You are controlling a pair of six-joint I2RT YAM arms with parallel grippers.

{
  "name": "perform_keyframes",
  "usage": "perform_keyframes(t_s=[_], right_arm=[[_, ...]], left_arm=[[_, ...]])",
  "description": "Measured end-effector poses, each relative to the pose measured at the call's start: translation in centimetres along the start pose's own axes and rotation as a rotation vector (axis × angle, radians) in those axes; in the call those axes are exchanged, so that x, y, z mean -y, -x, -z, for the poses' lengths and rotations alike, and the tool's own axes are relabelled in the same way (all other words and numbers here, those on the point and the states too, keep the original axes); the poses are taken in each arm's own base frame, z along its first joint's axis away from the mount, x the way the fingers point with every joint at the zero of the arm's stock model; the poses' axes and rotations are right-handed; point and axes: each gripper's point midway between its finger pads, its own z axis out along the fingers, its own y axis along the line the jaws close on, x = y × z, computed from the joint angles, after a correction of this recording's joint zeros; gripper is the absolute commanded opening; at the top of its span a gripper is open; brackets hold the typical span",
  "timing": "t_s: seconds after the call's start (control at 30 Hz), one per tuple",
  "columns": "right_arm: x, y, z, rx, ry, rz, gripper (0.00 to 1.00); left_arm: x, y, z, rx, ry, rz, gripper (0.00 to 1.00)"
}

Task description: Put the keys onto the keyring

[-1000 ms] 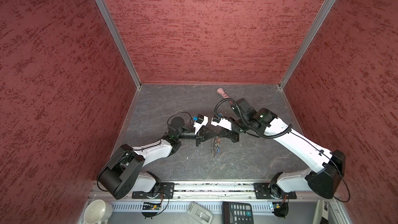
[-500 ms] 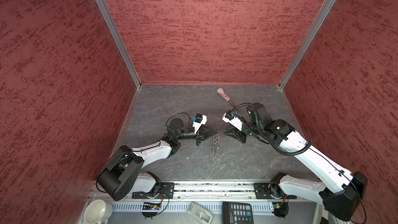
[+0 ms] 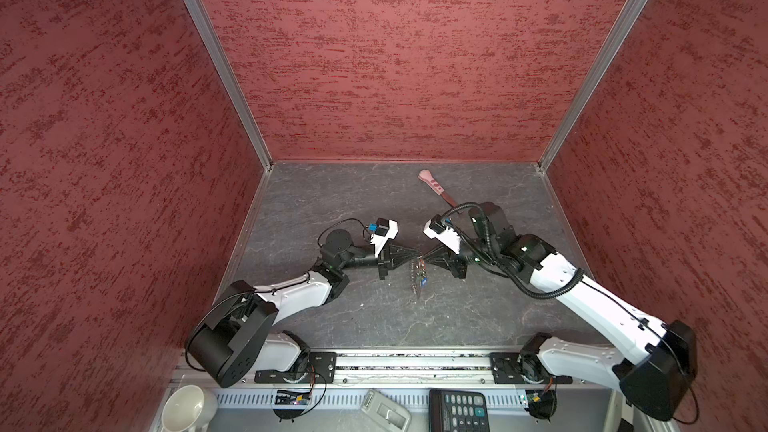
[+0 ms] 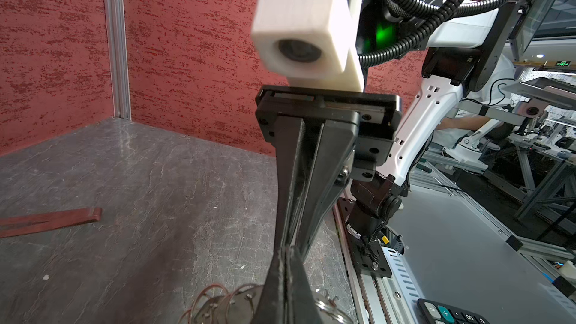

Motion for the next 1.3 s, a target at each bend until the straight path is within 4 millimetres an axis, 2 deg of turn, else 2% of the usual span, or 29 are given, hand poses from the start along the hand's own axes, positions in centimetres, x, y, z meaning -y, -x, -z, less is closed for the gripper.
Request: perform_keyframes(t_s=[0.3,0.63,1.07,1.17,1.3], right_arm=[[-0.18,-0.17,-0.42,-0.005,0.028,-0.005,0.00],[-0.66,-0.33,-0.93,-0.007,0.082,-0.011,0.00],[-0.27,-0.23,-0.90,-0.003,0.067,-0.007,0.00],[-0.11,-0.11,-0.82,0.005,0.062,-0.012,0.05],[0.13,0.00,-0.73,0.016,0.054,-0.019,0.07]], left_arm=[[0.23,-0.09,0.04,0.004,-0.006,-0.006,0.00],[0.39,-0.24,-0.08,0.011,-0.017,0.008,0.00],[0.50,-0.09,-0.07,0.036,-0.024,0.012,0.00],[0.51,0.00,-0.06,0.040,-0.023,0.007,0.00],[0.55,0.10,-0.05,0.043,-0.025,0.003,0.00]])
